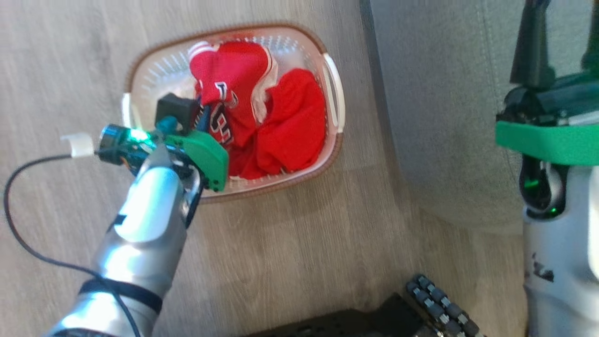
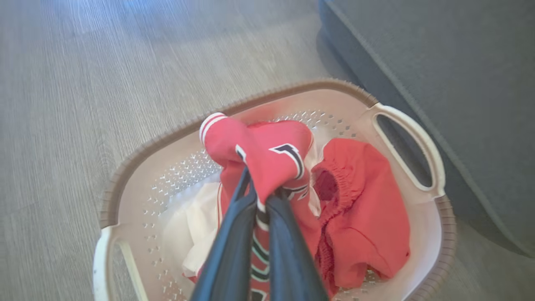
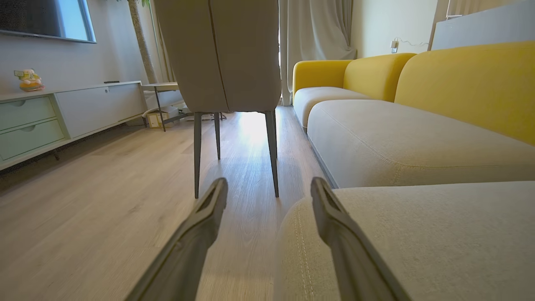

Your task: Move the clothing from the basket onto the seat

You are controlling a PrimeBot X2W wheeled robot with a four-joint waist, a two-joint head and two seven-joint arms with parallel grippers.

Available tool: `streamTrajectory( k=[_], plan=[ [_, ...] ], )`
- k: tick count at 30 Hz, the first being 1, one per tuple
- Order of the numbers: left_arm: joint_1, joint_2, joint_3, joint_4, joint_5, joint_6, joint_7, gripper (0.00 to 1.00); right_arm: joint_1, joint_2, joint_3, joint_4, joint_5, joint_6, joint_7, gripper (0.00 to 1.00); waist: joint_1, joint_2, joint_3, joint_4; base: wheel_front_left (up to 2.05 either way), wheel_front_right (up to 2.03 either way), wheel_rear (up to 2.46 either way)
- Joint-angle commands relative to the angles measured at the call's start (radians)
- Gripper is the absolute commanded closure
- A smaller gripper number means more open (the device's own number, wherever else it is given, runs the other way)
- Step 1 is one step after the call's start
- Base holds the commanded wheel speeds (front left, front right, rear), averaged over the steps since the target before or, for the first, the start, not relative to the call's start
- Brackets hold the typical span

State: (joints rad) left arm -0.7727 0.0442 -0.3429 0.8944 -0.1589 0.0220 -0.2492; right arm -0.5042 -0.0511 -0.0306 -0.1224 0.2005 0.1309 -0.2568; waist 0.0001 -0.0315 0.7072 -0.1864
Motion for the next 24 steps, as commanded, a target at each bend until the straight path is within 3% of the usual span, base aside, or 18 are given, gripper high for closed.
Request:
streamTrajectory(
  k=[1, 12, 24],
  plan=[
    [0.036, 0.011, 0.011, -0.047, -0.007, -0.005, -0.013, 1.0, 0.048, 0.001, 0.008, -0.016, -0.009, 0.0, -0.005, 0.0, -0.0001, 0.0, -0.063, 0.035, 0.0, 0.0, 0.0],
    [0.171, 0.007, -0.013, -0.257, -0.043, -0.026, -0.013, 1.0, 0.157, 0.001, 0.004, 0.105, -0.035, 0.0, -0.005, 0.0, -0.0001, 0.0, -0.266, 0.111, 0.0, 0.0, 0.0],
    [0.25, 0.006, -0.069, -0.406, -0.11, -0.018, -0.013, 1.0, 0.287, 0.001, 0.008, 0.197, -0.041, 0.0, -0.005, 0.0, -0.0001, 0.0, -0.494, 0.169, 0.0, 0.0, 0.0]
  ],
)
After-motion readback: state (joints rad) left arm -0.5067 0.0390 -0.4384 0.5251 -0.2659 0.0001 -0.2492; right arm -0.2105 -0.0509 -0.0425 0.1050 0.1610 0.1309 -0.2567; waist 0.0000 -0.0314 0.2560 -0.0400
